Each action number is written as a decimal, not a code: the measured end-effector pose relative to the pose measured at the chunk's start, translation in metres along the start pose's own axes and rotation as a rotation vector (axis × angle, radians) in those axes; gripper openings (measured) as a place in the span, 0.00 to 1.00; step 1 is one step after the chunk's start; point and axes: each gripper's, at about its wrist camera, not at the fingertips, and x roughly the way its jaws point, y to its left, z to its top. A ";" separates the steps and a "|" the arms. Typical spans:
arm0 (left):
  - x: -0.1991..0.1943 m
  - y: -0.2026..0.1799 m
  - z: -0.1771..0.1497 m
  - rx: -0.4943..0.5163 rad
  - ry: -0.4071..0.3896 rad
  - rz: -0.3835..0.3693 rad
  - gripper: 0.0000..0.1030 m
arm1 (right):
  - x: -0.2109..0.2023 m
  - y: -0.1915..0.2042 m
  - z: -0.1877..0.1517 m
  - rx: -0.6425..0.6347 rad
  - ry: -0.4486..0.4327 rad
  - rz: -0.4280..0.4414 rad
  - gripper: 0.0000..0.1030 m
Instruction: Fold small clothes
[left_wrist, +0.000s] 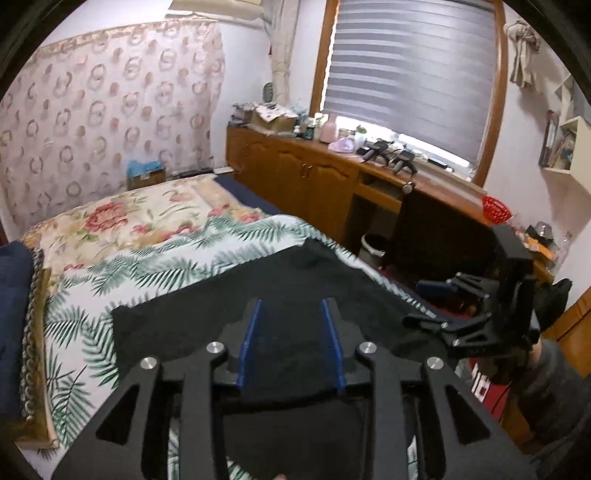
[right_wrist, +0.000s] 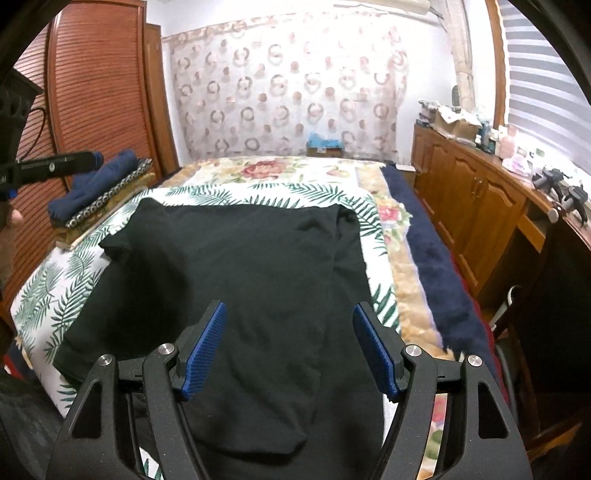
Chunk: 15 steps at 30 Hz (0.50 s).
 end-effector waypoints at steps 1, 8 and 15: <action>-0.001 0.003 -0.004 -0.002 0.004 0.009 0.32 | 0.001 0.000 0.000 -0.002 0.002 0.005 0.70; -0.009 0.031 -0.035 -0.047 0.027 0.072 0.33 | 0.017 0.021 0.012 -0.047 0.015 0.049 0.70; -0.017 0.061 -0.072 -0.129 0.067 0.130 0.33 | 0.037 0.055 0.019 -0.118 0.046 0.104 0.70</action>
